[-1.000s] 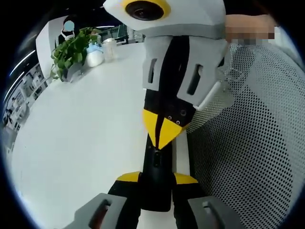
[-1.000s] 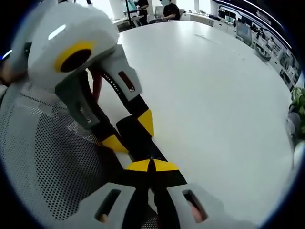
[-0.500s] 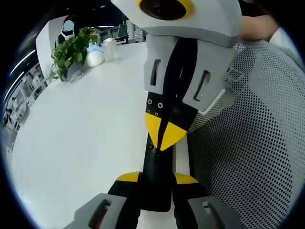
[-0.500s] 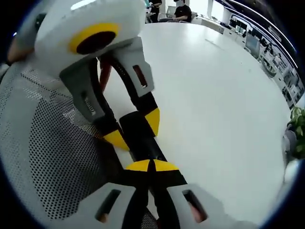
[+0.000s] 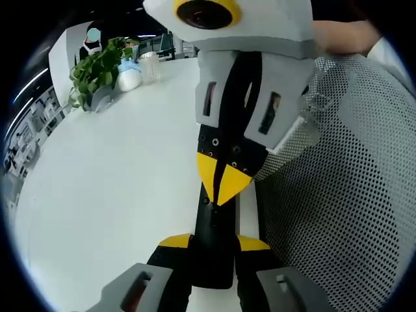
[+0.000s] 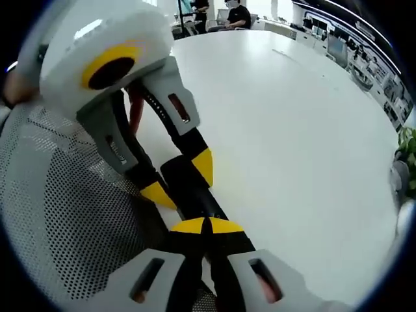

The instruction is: Press the specified remote control buttons in sequence, fully releasing each button before pressing the next.

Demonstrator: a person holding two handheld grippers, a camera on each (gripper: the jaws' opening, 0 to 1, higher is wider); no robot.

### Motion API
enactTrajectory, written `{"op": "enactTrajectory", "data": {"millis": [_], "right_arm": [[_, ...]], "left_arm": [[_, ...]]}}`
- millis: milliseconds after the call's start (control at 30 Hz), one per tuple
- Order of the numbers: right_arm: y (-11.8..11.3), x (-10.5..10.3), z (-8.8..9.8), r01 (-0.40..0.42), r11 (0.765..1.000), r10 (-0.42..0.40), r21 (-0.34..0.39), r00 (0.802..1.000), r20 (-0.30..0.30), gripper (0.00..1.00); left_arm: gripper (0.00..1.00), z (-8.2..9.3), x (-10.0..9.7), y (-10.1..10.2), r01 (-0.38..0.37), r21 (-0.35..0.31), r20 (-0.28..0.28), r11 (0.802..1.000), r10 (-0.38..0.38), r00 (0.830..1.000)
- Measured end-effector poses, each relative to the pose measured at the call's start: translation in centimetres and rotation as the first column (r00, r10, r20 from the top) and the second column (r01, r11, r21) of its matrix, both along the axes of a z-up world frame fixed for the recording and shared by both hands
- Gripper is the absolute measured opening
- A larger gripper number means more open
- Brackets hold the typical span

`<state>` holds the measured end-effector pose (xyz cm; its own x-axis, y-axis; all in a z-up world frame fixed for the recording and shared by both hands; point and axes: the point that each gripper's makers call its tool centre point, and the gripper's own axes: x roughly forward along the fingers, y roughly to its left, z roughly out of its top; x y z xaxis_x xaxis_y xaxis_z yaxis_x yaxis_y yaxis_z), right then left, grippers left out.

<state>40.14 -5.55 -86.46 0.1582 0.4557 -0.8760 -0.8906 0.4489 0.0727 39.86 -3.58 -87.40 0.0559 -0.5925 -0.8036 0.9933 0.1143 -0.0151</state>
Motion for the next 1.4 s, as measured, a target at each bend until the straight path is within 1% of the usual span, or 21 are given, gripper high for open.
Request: {"op": "enactTrajectory", "data": {"millis": [100,267,400,533,600,933,1100,1200,1400], "right_arm": [[0.06,-0.09,0.03,-0.016,1.000,0.016,-0.012,1.000,0.018,0.00],[-0.06,0.03,0.07,-0.002,1.000,0.002,-0.013,1.000,0.009,0.00],[-0.07,0.04,0.08,-0.006,1.000,0.007,-0.015,1.000,0.013,0.00],[0.02,-0.02,0.01,-0.051,0.998,0.052,-0.024,0.998,0.046,0.00],[0.00,0.03,0.01,-0.054,0.998,0.055,-0.021,0.997,0.046,0.00],[-0.02,0.07,0.03,-0.014,1.000,0.014,0.000,1.000,0.018,0.00],[-0.15,0.19,0.06,0.055,0.998,-0.053,0.021,0.997,-0.053,0.00],[-0.29,0.14,0.07,0.059,0.998,-0.057,0.029,0.996,-0.065,0.00],[-0.61,-0.15,0.02,0.050,0.999,-0.049,0.012,0.996,-0.070,0.00]], "left_arm": [[0.25,0.00,0.01,-0.02,0.000,0.000,0.000,1.000,0.000,1.000],[0.25,0.00,0.01,-0.03,0.001,0.001,0.001,1.000,-0.001,1.000],[0.25,0.03,0.00,-0.03,0.001,0.001,0.001,1.000,-0.001,1.000],[0.25,0.06,-0.01,-0.03,0.003,0.002,0.001,1.000,-0.003,1.000],[0.25,0.06,-0.01,-0.04,0.004,0.003,0.000,1.000,-0.004,1.000],[0.25,0.05,-0.02,-0.03,0.005,0.004,0.001,1.000,-0.005,1.000],[0.25,0.04,-0.01,-0.03,0.003,-0.001,0.001,1.000,-0.003,1.000],[0.25,0.03,0.00,-0.02,0.002,-0.002,0.001,1.000,-0.002,1.000],[0.25,0.02,0.00,-0.02,0.003,-0.002,0.002,1.000,-0.003,1.000]]}}
